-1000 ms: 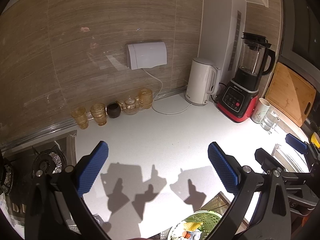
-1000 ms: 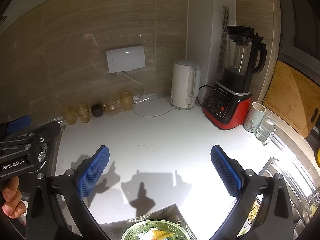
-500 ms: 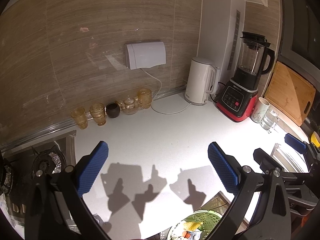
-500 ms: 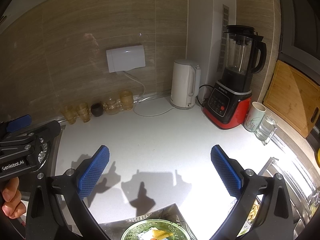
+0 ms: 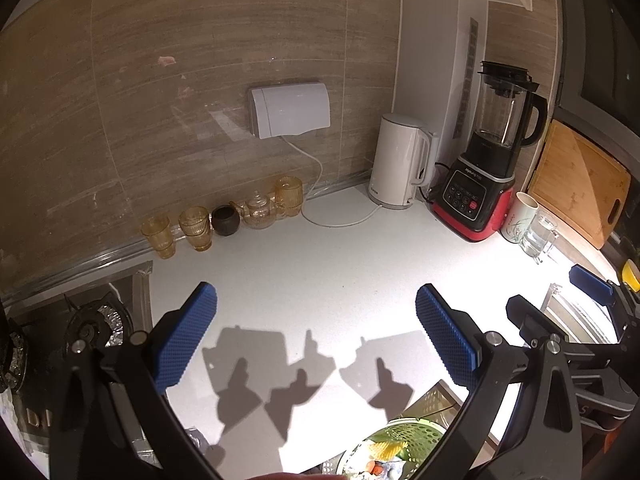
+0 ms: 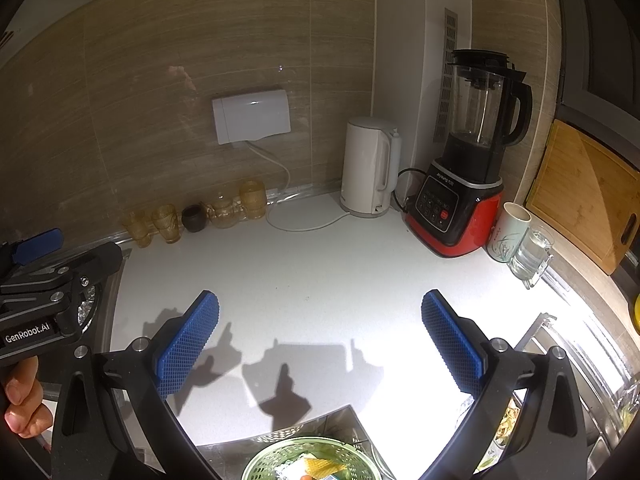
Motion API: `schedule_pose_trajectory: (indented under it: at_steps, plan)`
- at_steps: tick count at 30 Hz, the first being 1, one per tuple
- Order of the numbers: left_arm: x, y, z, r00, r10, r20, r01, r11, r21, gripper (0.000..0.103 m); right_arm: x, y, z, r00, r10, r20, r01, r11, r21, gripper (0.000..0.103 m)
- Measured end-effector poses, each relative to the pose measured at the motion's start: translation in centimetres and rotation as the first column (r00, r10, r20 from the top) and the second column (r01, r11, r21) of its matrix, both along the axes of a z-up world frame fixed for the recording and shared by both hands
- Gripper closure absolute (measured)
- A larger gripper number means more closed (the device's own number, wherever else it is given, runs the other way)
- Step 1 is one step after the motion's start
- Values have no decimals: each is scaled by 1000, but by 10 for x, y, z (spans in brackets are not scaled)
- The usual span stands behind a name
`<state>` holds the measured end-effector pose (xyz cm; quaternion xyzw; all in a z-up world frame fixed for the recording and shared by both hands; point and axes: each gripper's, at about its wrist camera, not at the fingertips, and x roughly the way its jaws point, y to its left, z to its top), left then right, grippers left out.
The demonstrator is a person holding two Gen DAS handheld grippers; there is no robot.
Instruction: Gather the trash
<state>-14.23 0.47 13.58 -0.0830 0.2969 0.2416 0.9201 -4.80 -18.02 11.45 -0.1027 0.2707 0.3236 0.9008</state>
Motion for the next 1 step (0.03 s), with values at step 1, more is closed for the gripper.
schedule_pose_trajectory:
  at_steps: [1]
  plan:
    - [0, 0, 0, 1000, -1, 0, 1, 1000, -1, 8, 0, 0, 0, 1000, -1, 0, 1, 1000, 0, 2]
